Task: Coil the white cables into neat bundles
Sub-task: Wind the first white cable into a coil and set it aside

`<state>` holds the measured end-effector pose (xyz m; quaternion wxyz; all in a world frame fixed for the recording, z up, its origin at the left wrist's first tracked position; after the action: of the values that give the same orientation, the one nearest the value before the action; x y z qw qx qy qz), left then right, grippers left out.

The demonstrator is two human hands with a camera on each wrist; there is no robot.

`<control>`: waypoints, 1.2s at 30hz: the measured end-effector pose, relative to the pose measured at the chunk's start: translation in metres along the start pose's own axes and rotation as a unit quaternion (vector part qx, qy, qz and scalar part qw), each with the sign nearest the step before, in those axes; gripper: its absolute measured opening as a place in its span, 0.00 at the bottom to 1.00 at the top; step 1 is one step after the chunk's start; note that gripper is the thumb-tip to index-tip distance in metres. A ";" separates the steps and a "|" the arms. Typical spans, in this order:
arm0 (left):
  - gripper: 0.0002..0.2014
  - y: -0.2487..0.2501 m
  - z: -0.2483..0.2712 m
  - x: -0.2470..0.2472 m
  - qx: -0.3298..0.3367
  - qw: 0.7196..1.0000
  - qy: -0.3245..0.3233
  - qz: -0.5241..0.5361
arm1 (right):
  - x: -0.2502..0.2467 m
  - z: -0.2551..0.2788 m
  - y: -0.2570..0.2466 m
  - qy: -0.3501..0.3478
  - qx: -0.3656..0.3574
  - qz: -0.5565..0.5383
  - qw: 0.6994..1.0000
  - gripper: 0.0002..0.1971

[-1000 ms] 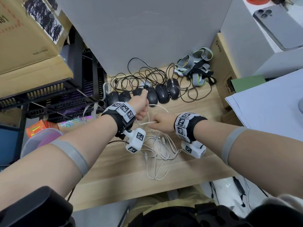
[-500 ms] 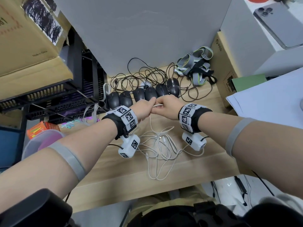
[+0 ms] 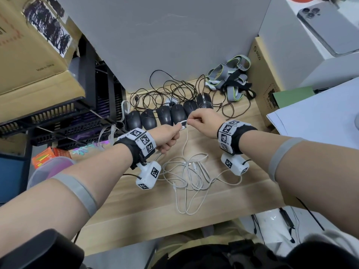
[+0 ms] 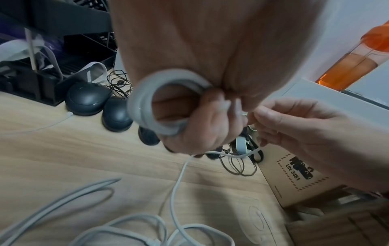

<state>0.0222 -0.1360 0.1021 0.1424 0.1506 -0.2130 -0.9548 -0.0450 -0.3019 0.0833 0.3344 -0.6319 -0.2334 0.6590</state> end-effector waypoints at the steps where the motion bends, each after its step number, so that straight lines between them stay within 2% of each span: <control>1: 0.25 -0.001 -0.001 0.001 0.000 1.000 0.001 0.003 | 0.000 -0.001 -0.001 -0.004 -0.001 0.000 1.000 0.08; 6: 0.23 -0.003 -0.004 0.003 0.021 0.998 -0.008 0.059 | -0.003 -0.003 -0.005 -0.043 0.004 0.005 0.999 0.08; 11: 0.23 0.003 0.001 0.005 0.054 0.996 -0.008 0.067 | 0.006 -0.005 0.006 0.004 0.068 0.021 0.997 0.15; 14: 0.24 0.007 0.000 0.002 0.071 0.990 0.039 0.118 | 0.016 0.000 0.010 -0.001 0.118 0.022 0.993 0.16; 17: 0.24 0.007 -0.004 -0.005 0.077 0.977 0.107 0.165 | 0.030 0.009 0.015 -0.038 0.139 -0.006 0.989 0.16; 21: 0.21 0.007 -0.011 -0.004 0.051 0.980 0.134 0.138 | 0.045 0.014 0.005 -0.068 0.124 -0.028 0.990 0.14; 25: 0.23 0.012 -0.011 0.008 0.070 0.983 0.144 0.090 | 0.049 0.012 -0.031 -0.128 0.062 0.002 0.990 0.15; 28: 0.26 0.015 -0.011 0.010 0.083 0.981 0.172 0.034 | 0.053 0.007 -0.037 -0.146 0.079 0.003 0.986 0.14; 31: 0.20 0.020 -0.009 0.011 0.096 0.980 0.168 0.052 | 0.061 0.007 -0.034 -0.169 0.089 0.000 0.982 0.14; 33: 0.16 0.023 -0.005 0.014 0.099 0.982 0.147 0.058 | 0.062 0.009 -0.034 -0.170 0.094 -0.058 0.979 0.13; 36: 0.13 0.023 -0.002 0.015 0.124 0.986 0.113 0.023 | 0.056 0.015 -0.039 -0.127 0.099 -0.145 0.976 0.15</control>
<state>0.0133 -0.1614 0.1075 0.1673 0.2688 -0.3156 -0.8945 -0.0531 -0.2330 0.0752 0.4547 -0.4668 -0.2966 0.6982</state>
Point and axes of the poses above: each hand's wrist, its own z-axis away from the middle knuckle, its own x-axis out of the palm, y = z × x, the point moved 2 cm from there along -z, towards the middle knuckle, and after that the axes turned 3 degrees about -x, right-handed, at the moved point
